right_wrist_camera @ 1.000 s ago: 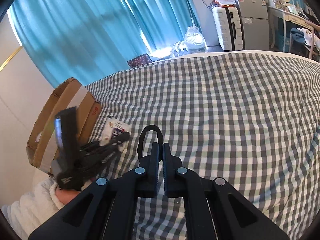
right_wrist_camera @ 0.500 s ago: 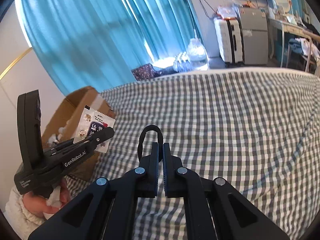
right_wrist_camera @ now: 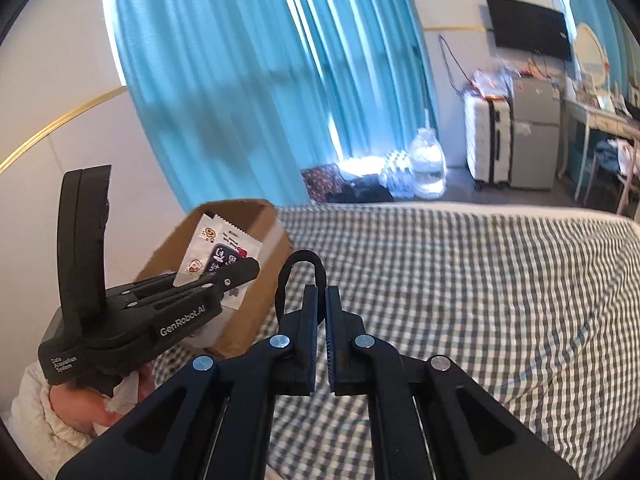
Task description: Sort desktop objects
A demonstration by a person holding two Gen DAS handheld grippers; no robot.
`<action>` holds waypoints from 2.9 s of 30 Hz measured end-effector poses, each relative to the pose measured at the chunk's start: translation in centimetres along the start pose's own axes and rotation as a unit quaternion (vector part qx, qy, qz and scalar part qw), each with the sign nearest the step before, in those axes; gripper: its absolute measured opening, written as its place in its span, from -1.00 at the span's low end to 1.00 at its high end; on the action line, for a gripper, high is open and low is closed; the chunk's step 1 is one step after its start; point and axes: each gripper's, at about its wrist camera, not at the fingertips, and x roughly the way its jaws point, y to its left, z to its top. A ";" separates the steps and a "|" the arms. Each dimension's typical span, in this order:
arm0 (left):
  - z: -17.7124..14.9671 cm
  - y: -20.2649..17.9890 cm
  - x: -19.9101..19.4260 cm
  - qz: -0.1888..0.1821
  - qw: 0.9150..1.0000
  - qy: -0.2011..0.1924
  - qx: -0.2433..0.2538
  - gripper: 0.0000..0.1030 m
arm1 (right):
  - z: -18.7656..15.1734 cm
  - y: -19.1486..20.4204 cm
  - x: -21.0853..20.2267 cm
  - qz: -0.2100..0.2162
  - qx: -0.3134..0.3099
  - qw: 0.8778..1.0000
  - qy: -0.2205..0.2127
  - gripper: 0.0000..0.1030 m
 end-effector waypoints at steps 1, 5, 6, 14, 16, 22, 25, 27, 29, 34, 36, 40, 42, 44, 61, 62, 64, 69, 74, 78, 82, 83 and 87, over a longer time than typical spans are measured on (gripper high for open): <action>0.2 0.4 -0.6 0.002 1.000 -0.004 0.000 -0.92 | 0.1 0.8 0.0 0.002 -0.007 1.000 -0.002 -0.93; 0.9 2.5 -2.9 0.014 1.000 -0.019 -0.002 -0.92 | 0.7 4.5 0.0 0.022 -0.031 0.999 -0.010 -0.93; 1.0 3.2 -3.0 0.018 1.000 -0.020 -0.002 -0.92 | 1.0 5.5 0.4 0.031 -0.037 0.999 -0.009 -0.93; 2.1 10.2 -4.0 0.062 0.997 -0.027 -0.023 -0.92 | 2.9 11.0 4.0 0.086 -0.062 0.994 0.002 -0.93; 2.5 12.0 -3.7 0.071 0.997 -0.027 -0.031 -0.92 | 3.3 12.1 5.5 0.097 -0.069 0.993 0.010 -0.93; 3.1 18.4 -1.7 0.103 0.993 -0.015 -0.056 -0.92 | 3.8 13.8 10.7 0.132 -0.064 0.988 0.040 -0.93; 3.0 21.1 -0.6 0.109 0.992 -0.007 -0.069 -0.92 | 4.2 14.8 14.0 0.144 -0.058 0.986 0.055 -0.93; 2.8 22.8 0.4 0.116 0.991 0.004 -0.073 -0.92 | 4.4 15.3 16.0 0.150 -0.056 0.985 0.065 -0.93; 2.8 24.0 1.4 0.118 0.990 0.012 -0.075 -0.92 | 4.5 15.7 18.1 0.149 -0.056 0.984 0.075 -0.93; 3.1 25.8 4.3 0.119 0.990 0.036 -0.067 -0.92 | 4.6 15.9 22.7 0.139 -0.038 0.985 0.099 -0.93; 3.3 25.9 5.4 0.117 0.990 0.048 -0.060 -0.92 | 4.7 15.5 24.1 0.130 -0.028 0.985 0.106 -0.88; 3.6 25.6 6.6 0.115 0.990 0.060 -0.053 -0.83 | 4.9 15.0 24.7 0.118 -0.011 0.988 0.098 -0.81; 3.7 25.2 6.8 0.118 0.990 0.061 -0.047 -0.42 | 4.9 14.7 24.4 0.115 -0.013 0.989 0.091 -0.17; 3.7 25.0 6.9 0.126 0.989 0.062 -0.037 0.67 | 5.2 14.7 24.0 0.103 -0.016 0.992 0.075 0.02; 8.3 19.0 -5.5 0.194 0.978 -0.056 -0.059 1.00 | 8.0 11.2 9.9 0.023 0.019 0.999 -0.046 0.77; 8.8 18.1 -6.7 0.192 0.977 -0.070 -0.061 1.00 | 8.3 11.0 8.6 0.015 0.019 0.998 -0.058 0.84; 9.4 16.5 -8.5 0.192 0.975 -0.090 -0.060 1.00 | 8.7 10.7 6.5 -0.002 0.020 0.997 -0.077 0.98; 10.1 12.4 -11.6 0.188 0.975 -0.115 -0.039 1.00 | 9.2 9.2 1.1 -0.033 0.027 0.992 -0.121 0.99; 8.3 9.2 -12.4 0.191 0.974 -0.122 -0.018 1.00 | 8.1 8.0 -1.6 -0.067 0.020 0.989 -0.130 0.99; 5.3 8.3 -10.9 0.177 0.977 -0.112 -0.029 1.00 | 5.5 6.7 -1.2 -0.087 0.003 0.990 -0.109 0.99; 2.5 8.3 -8.5 0.175 0.980 -0.086 -0.042 1.00 | 3.0 5.6 0.6 -0.086 -0.005 0.993 -0.074 0.99; 1.8 8.4 -7.7 0.179 0.980 -0.078 -0.041 1.00 | 2.5 5.4 0.8 -0.086 -0.007 0.994 -0.068 0.99; 0.0 8.4 -5.6 0.192 0.979 -0.051 -0.037 1.00 | 0.0 4.8 2.5 -0.089 -0.014 0.995 -0.038 0.99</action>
